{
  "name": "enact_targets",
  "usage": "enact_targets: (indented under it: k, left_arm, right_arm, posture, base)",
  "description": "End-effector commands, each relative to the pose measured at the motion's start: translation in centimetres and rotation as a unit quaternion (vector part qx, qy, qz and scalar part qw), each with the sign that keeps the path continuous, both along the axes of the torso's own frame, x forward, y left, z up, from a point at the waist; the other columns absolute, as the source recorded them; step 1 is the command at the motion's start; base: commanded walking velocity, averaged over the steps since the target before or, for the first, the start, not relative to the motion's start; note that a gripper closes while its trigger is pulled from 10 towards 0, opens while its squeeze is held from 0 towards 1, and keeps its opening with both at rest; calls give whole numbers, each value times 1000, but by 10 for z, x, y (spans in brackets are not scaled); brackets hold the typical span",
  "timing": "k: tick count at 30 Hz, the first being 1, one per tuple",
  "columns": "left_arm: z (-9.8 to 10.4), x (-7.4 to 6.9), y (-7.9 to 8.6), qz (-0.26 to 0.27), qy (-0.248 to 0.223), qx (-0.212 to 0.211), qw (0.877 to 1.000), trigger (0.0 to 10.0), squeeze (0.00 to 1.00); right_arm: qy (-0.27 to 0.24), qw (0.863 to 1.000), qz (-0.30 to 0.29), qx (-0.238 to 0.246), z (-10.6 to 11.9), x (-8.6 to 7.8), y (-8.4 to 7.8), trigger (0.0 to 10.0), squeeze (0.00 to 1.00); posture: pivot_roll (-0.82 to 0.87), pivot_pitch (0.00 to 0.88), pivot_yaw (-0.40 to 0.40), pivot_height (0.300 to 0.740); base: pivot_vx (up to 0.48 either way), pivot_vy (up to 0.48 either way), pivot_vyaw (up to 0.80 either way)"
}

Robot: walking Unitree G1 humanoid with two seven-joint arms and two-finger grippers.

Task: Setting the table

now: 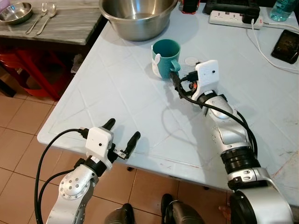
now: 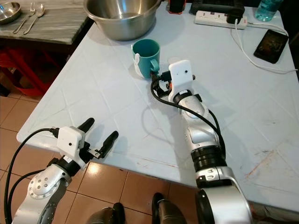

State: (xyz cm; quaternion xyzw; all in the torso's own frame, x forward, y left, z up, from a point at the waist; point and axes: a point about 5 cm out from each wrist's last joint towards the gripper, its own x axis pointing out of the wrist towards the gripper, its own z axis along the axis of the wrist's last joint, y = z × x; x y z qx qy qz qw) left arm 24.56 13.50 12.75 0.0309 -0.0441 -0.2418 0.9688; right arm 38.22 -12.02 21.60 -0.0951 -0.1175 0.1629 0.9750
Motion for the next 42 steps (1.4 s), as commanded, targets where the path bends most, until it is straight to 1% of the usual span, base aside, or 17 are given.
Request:
enact_targets:
  k: [1,14,26,28,30,34,42]
  left_arm:
    - [-2,-4,1,3,7,0,1000,10000,0]
    - [-4,-4,1,13,13,-2,1000,10000,0]
    - [-5,-4,1,23,15,-4,1000,10000,0]
    - [-4,-4,0,19,11,-9,1000,10000,0]
    - [-1,-4,-1,7,9,-24,1000,10000,0]
    - [4,-4,-2,-3,3,-31,1000,10000,0]
    - [15,2,-6,-3,-12,-51,999,10000,0]
  right_arm:
    - [-8,1000,19,-7,2,0,8,0,0]
    - [-12,998,65,-5,6,4,25,0,0]
    - [-17,997,81,-8,11,7,30,0,0]
    - [-17,996,82,-8,11,7,30,0,0]
    - [-16,996,82,-8,10,7,30,0,0]
    - [-17,996,82,-9,10,8,30,0,0]
    - [-15,997,80,-10,8,8,28,0,0]
  posture:
    - [-75,287,32,740]
    - [-77,292,27,740]
    - [-77,293,23,740]
    - [-76,294,20,740]
    - [-77,293,19,740]
    - [-77,293,19,740]
    - [-82,291,18,740]
  base:
    - [0,0,0]
    - [0,0,0]
    - [0,0,0]
    - [0,0,0]
    - [0,0,0]
    - [0,0,0]
    - [0,0,0]
